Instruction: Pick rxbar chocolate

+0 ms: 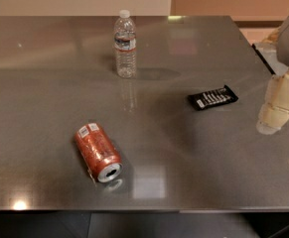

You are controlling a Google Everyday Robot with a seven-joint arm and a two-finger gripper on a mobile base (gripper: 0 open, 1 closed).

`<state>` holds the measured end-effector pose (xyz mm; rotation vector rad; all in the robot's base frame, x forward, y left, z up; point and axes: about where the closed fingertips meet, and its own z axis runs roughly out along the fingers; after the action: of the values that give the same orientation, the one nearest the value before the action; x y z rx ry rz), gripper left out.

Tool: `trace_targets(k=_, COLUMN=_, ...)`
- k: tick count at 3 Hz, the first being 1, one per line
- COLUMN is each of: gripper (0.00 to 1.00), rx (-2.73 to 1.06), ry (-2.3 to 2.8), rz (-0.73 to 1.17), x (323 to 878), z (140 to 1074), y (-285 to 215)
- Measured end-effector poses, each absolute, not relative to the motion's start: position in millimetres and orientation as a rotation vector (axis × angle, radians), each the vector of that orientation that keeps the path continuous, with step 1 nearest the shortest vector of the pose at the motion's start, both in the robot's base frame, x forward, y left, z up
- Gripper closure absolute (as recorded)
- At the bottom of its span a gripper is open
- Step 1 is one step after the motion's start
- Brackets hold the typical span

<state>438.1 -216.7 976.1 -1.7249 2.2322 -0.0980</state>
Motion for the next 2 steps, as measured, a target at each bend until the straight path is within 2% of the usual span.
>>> trace_targets(k=2, gripper=0.00, rx=-1.753, ry=2.202, rz=-0.092, x=453, z=973, y=-216)
